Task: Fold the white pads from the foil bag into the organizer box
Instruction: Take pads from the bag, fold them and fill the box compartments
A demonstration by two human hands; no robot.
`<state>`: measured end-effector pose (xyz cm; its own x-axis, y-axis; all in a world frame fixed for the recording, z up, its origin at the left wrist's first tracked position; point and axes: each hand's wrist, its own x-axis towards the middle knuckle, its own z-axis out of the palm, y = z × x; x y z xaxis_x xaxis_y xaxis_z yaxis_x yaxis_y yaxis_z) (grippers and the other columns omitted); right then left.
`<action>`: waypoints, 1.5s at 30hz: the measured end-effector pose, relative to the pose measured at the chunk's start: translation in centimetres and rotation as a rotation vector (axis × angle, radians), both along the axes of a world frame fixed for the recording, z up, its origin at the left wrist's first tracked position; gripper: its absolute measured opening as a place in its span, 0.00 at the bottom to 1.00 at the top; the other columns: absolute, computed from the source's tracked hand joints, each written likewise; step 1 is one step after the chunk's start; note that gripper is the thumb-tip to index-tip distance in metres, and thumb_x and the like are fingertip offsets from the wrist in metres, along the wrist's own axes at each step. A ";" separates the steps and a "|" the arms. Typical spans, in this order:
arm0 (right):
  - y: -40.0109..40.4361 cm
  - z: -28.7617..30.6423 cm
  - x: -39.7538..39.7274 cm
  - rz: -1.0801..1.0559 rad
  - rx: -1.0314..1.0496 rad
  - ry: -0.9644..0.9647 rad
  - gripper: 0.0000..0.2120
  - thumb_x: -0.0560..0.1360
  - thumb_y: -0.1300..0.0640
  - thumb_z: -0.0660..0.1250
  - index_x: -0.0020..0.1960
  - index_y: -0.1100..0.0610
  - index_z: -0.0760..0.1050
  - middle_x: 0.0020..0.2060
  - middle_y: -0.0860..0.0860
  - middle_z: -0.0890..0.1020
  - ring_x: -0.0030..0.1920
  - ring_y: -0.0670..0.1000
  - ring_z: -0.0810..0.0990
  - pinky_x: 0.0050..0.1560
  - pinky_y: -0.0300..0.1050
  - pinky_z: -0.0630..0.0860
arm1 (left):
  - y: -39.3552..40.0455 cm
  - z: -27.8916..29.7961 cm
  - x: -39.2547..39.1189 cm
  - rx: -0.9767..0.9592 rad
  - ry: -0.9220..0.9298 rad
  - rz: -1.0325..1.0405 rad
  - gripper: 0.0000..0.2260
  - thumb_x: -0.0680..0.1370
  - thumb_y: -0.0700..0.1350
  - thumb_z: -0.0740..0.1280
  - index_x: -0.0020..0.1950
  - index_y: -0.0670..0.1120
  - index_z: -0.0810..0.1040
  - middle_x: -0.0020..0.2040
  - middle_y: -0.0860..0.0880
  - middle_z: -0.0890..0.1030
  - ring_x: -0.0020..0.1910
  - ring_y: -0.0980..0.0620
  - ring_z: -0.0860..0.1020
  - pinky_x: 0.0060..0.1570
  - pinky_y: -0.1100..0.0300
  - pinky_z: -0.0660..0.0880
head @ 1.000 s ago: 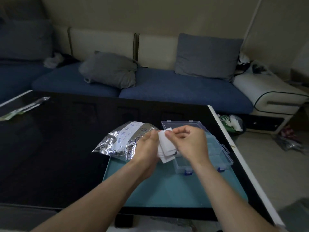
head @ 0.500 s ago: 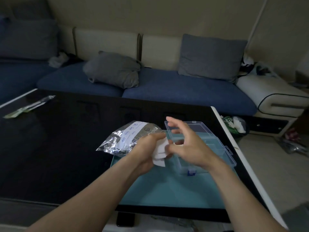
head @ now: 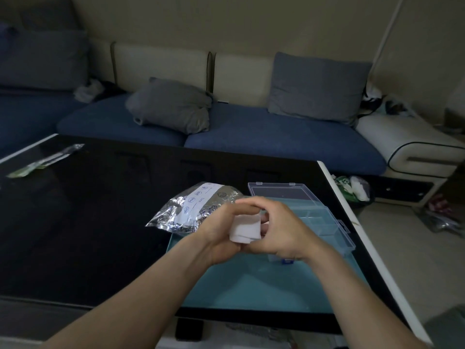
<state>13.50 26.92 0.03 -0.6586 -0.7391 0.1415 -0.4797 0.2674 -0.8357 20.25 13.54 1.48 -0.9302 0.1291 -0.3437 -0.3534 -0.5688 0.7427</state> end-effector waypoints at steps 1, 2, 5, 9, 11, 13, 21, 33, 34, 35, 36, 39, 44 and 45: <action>0.1 0.1 0.1 -0.003 -0.027 -0.017 0.39 0.59 0.64 0.83 0.67 0.51 0.75 0.57 0.47 0.82 0.54 0.46 0.83 0.52 0.45 0.82 | -0.2 0.1 0.0 0.001 -0.002 -0.015 0.06 0.75 0.38 0.64 0.44 0.42 0.81 0.40 0.45 0.81 0.34 0.49 0.80 0.36 0.58 0.76; 0.1 0.2 0.1 -0.014 -0.035 -0.001 0.39 0.59 0.62 0.84 0.67 0.51 0.75 0.58 0.48 0.81 0.55 0.46 0.82 0.54 0.43 0.81 | -0.3 0.3 0.1 0.006 -0.003 -0.028 0.06 0.73 0.39 0.65 0.45 0.43 0.81 0.41 0.45 0.79 0.35 0.50 0.79 0.38 0.57 0.76; 0.4 0.5 -0.1 0.005 0.018 0.053 0.40 0.58 0.54 0.85 0.66 0.47 0.73 0.59 0.48 0.79 0.58 0.45 0.79 0.58 0.42 0.78 | -0.3 0.1 0.1 0.033 0.022 -0.044 0.06 0.70 0.39 0.66 0.45 0.44 0.81 0.39 0.46 0.76 0.34 0.51 0.74 0.37 0.58 0.75; 0.2 0.3 0.4 0.000 0.086 0.046 0.42 0.54 0.55 0.87 0.64 0.46 0.73 0.60 0.48 0.72 0.56 0.43 0.78 0.54 0.40 0.80 | 0.6 -0.5 -0.4 0.009 0.034 -0.049 0.12 0.69 0.39 0.67 0.52 0.44 0.74 0.37 0.46 0.70 0.32 0.53 0.70 0.31 0.62 0.73; 0.0 0.3 0.5 -0.002 0.020 0.024 0.39 0.56 0.60 0.87 0.63 0.50 0.75 0.59 0.50 0.74 0.54 0.44 0.80 0.50 0.38 0.81 | 0.6 -0.6 -0.6 -0.035 0.048 -0.051 0.06 0.72 0.38 0.65 0.48 0.44 0.76 0.38 0.46 0.72 0.33 0.52 0.72 0.32 0.62 0.73; 0.1 0.5 0.4 -0.016 -0.035 0.007 0.36 0.58 0.61 0.85 0.64 0.51 0.76 0.57 0.49 0.78 0.53 0.47 0.83 0.49 0.41 0.81 | 0.1 -0.5 -0.5 -0.087 0.030 -0.068 0.07 0.76 0.36 0.63 0.44 0.45 0.78 0.37 0.46 0.76 0.35 0.52 0.75 0.34 0.60 0.74; 0.1 0.0 0.2 -0.021 0.045 0.036 0.40 0.55 0.58 0.87 0.64 0.50 0.76 0.54 0.45 0.83 0.53 0.44 0.84 0.55 0.49 0.82 | 0.1 -0.6 -0.4 -0.056 0.036 -0.151 0.06 0.71 0.40 0.68 0.46 0.43 0.80 0.42 0.43 0.80 0.38 0.49 0.79 0.38 0.59 0.74; 0.5 0.3 0.0 -0.088 0.070 0.070 0.30 0.56 0.53 0.87 0.53 0.46 0.78 0.46 0.44 0.84 0.46 0.40 0.82 0.48 0.44 0.80 | 0.2 -0.7 -0.3 0.012 0.097 -0.166 0.04 0.75 0.42 0.67 0.47 0.43 0.80 0.41 0.44 0.79 0.38 0.51 0.79 0.37 0.60 0.76; 0.6 0.5 0.1 -0.081 0.060 0.059 0.33 0.55 0.54 0.88 0.55 0.46 0.76 0.49 0.43 0.83 0.46 0.38 0.82 0.47 0.39 0.79 | 0.2 -0.6 -0.3 0.033 0.097 -0.148 0.03 0.75 0.42 0.67 0.47 0.43 0.79 0.40 0.45 0.77 0.36 0.51 0.79 0.34 0.61 0.76; 0.6 0.4 0.1 -0.067 0.065 0.059 0.38 0.54 0.54 0.88 0.60 0.47 0.75 0.53 0.42 0.82 0.50 0.36 0.81 0.49 0.35 0.77 | 0.2 -0.6 -0.4 0.049 0.095 -0.119 0.02 0.74 0.41 0.68 0.46 0.44 0.78 0.39 0.46 0.76 0.34 0.51 0.78 0.32 0.61 0.76; 0.6 0.4 0.2 -0.053 0.075 0.062 0.43 0.53 0.52 0.88 0.64 0.46 0.73 0.57 0.42 0.80 0.54 0.36 0.80 0.52 0.33 0.76 | 0.4 -0.5 -0.3 0.050 0.091 -0.088 0.02 0.74 0.40 0.68 0.46 0.44 0.76 0.37 0.46 0.75 0.33 0.51 0.77 0.31 0.61 0.76; 0.4 0.4 0.3 -0.033 0.062 0.047 0.39 0.53 0.53 0.88 0.60 0.47 0.76 0.53 0.43 0.82 0.52 0.42 0.82 0.52 0.41 0.81 | 0.3 -0.6 -0.3 0.042 0.096 -0.084 0.02 0.76 0.38 0.65 0.47 0.42 0.77 0.39 0.44 0.79 0.36 0.49 0.79 0.35 0.60 0.78; 0.3 -0.1 0.2 -0.045 0.007 0.018 0.39 0.52 0.49 0.85 0.61 0.45 0.75 0.57 0.41 0.80 0.57 0.46 0.82 0.57 0.55 0.81 | 0.5 -0.5 0.0 -0.042 0.098 -0.082 0.05 0.72 0.40 0.69 0.48 0.43 0.77 0.39 0.45 0.79 0.36 0.51 0.80 0.36 0.59 0.77; 0.3 -0.3 0.0 -0.044 0.009 0.015 0.37 0.54 0.51 0.85 0.60 0.46 0.76 0.55 0.44 0.82 0.55 0.47 0.83 0.55 0.57 0.82 | 0.5 -0.8 -0.2 -0.057 0.085 -0.039 0.05 0.73 0.40 0.69 0.48 0.42 0.78 0.39 0.44 0.80 0.36 0.51 0.80 0.36 0.59 0.78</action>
<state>13.54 27.23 -0.24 -0.6887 -0.7105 0.1450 -0.4798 0.2966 -0.8257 20.09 14.06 0.67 -0.9509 0.1479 -0.2720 -0.3089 -0.5116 0.8018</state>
